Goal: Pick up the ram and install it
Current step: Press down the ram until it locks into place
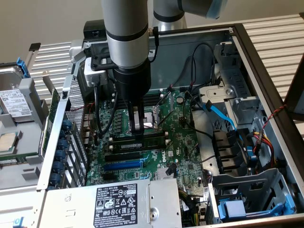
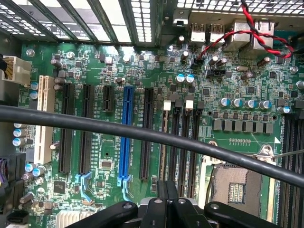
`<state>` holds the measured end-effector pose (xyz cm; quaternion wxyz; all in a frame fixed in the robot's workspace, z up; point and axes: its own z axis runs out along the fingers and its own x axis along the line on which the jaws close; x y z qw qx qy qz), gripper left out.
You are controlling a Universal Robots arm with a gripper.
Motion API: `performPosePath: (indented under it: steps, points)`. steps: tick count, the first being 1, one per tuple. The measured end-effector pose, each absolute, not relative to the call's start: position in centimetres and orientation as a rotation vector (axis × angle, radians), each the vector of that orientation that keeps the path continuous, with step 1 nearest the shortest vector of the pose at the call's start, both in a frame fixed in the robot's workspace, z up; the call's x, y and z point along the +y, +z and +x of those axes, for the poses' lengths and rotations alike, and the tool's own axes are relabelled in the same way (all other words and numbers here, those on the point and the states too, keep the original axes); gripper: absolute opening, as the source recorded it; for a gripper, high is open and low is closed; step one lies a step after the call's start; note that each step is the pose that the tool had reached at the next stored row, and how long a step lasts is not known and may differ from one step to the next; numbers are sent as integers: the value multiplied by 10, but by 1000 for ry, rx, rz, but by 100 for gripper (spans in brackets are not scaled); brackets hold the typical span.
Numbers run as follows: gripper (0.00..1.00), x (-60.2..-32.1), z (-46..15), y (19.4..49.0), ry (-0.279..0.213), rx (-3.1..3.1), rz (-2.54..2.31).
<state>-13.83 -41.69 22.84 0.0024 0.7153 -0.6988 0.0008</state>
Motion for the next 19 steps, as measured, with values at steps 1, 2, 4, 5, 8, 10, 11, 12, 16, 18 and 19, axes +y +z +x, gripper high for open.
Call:
performPosePath:
  steps: [1, 2, 4, 5, 8, 10, 11, 12, 16, 18, 19]
  points:
    - [11, -417, -138, 228, 2, -2192, 2244]
    - [11, -417, -139, 228, 2, -2192, 2244]
    - [11, -417, -139, 228, 1, -2193, 2244]
    - [11, -417, -139, 228, 1, -2193, 2244]
    - [11, -417, -139, 228, 0, -2193, 2245]
    - [11, -417, -139, 228, 0, -2193, 2245]
    - [11, -417, -139, 228, 0, -2193, 2245]
    - [11, -417, -139, 228, 0, -2193, 2245]
    - [11, -417, -139, 228, 0, -2193, 2245]
    - [11, -417, -140, 230, -1, -2194, 2246]
    - [11, -417, -140, 232, 0, -2194, 2245]
